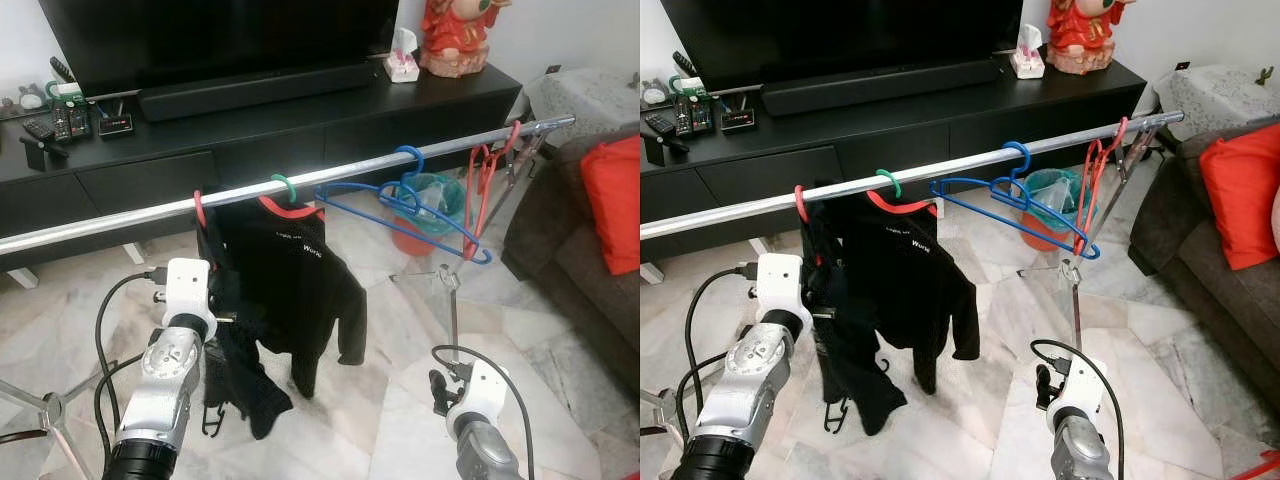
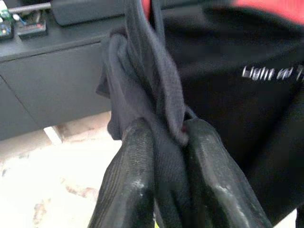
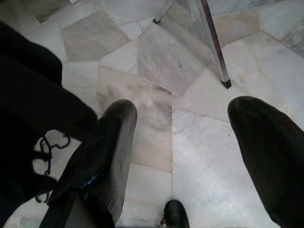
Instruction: Hang hanger
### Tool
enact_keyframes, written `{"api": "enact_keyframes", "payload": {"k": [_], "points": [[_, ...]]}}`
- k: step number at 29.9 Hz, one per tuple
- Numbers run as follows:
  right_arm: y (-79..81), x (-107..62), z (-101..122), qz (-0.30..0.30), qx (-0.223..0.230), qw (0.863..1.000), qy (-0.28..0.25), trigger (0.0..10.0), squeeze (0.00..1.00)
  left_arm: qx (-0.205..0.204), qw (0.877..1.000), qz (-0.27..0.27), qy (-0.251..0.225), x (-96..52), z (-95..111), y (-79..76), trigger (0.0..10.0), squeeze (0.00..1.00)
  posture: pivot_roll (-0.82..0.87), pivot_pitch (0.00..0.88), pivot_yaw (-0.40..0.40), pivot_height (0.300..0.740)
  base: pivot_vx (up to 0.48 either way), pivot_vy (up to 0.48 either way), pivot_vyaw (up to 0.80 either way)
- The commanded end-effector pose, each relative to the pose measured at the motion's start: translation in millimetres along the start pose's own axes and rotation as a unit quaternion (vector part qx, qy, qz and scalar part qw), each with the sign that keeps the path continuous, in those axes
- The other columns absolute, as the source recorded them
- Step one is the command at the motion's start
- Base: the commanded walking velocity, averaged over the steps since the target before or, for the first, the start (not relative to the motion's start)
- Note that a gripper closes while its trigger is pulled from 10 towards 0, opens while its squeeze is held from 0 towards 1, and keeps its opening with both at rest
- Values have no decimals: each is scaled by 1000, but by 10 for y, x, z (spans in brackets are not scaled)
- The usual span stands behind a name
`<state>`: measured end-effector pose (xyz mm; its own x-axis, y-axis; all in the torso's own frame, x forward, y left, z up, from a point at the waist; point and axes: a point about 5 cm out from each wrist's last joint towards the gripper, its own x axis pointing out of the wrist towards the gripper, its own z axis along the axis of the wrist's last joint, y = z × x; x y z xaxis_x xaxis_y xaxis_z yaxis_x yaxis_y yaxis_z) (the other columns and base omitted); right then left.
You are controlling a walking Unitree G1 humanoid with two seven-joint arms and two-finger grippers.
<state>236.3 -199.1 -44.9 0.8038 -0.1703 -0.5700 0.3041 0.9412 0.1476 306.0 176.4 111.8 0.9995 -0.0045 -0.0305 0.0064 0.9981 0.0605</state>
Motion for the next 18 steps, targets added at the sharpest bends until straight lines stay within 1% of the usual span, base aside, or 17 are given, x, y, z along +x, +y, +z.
{"api": "enact_keyframes", "payload": {"k": [1,6,10,13,16,18], "points": [[-13,-4,-2,-4,5,1000,-2,10000,0,-16,999,9,-29,11,131,25,10000,1000,-20,99,-22,740,0,0,0],[-9,-4,-5,-3,5,1000,-1,10000,0,-19,999,10,-48,26,221,24,10000,1000,-18,100,-22,740,0,0,0],[0,-5,-10,-3,6,1000,-1,10000,0,-20,998,10,-50,15,235,27,10000,1000,-17,99,-20,740,0,0,0],[3,-7,-13,-3,6,1000,-1,10000,0,-30,997,17,-62,-23,263,43,10000,1000,-17,99,-20,740,0,0,0],[3,-9,-18,-2,5,1000,-1,10000,0,-30,997,25,-69,-80,272,86,10000,1000,-15,99,-18,740,0,0,0],[-1,-13,-23,-3,4,1000,-2,10000,0,-29,997,31,-68,-160,238,140,10000,1000,-14,99,-16,740,0,0,0]]}}
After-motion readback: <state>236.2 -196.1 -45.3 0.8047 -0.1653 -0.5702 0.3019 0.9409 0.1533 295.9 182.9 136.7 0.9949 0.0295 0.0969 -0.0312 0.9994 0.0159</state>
